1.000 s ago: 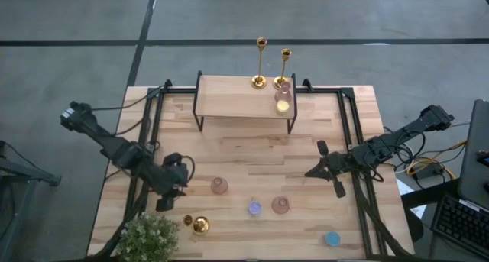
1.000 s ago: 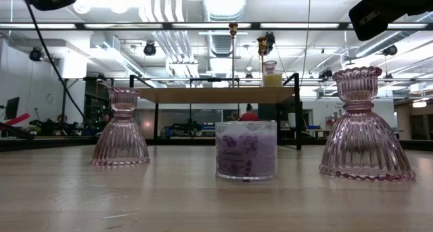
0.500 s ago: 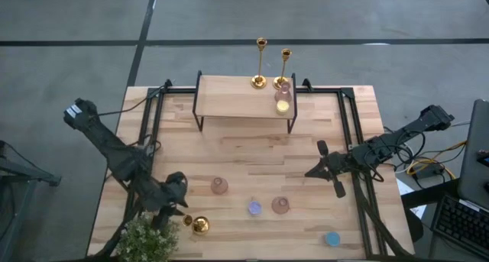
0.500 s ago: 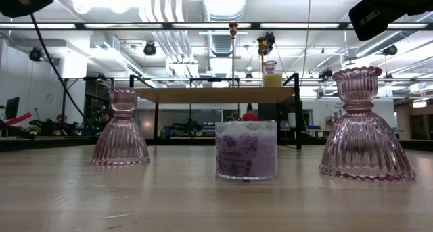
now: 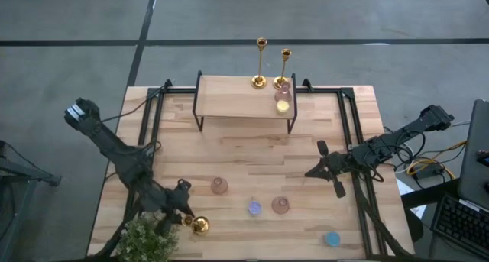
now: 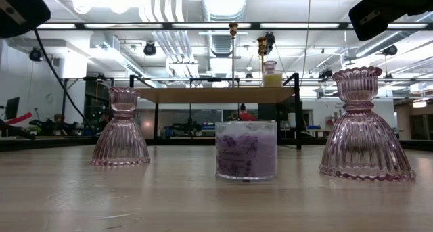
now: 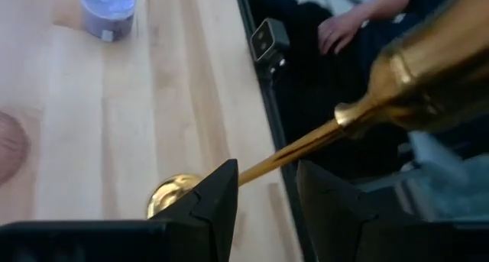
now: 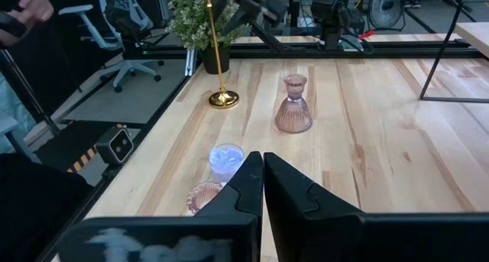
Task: Pick & Place candle stick holders
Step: Put the gold candle holder on the shelf aligned with the other gold candle holders
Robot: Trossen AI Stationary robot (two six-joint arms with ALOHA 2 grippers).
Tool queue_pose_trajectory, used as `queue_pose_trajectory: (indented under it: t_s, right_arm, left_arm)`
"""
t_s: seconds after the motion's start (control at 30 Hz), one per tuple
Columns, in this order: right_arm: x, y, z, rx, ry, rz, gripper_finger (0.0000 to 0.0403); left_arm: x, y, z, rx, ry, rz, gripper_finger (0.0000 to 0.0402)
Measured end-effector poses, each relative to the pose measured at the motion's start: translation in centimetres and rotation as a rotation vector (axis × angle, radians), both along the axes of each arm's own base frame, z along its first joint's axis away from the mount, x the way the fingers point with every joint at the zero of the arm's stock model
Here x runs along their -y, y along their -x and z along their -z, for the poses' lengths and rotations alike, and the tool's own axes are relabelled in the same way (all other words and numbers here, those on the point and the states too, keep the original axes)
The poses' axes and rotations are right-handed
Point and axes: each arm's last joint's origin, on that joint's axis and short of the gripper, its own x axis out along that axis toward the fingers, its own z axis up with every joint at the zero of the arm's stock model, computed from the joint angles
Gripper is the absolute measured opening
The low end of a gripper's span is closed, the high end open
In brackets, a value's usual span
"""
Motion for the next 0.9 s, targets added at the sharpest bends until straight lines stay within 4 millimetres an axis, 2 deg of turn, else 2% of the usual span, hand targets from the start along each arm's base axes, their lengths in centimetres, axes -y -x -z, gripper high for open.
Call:
queue_pose_trajectory:
  t_s: [0.3, 0.63, 0.77, 0.9]
  right_arm:
    - [0.0, 0.0, 0.0, 0.000, 0.000, 0.000, 0.0008]
    - [0.0, 0.0, 0.0, 0.000, 0.000, 0.000, 0.0008]
    - [0.0, 0.0, 0.0, 0.000, 0.000, 0.000, 0.0008]
    - [0.0, 0.0, 0.0, 0.000, 0.000, 0.000, 0.0008]
  left_arm:
    - [-0.1, 0.0, 1.8, 0.073, 0.083, -0.029, 0.0140]
    - [-0.3, -0.1, 1.9, 0.142, 0.037, -0.088, 0.0133]
    - [-0.5, -0.2, 1.9, 0.171, -0.001, -0.112, 0.0101]
    - [-0.5, -0.2, 1.9, 0.196, -0.035, -0.117, 0.0046]
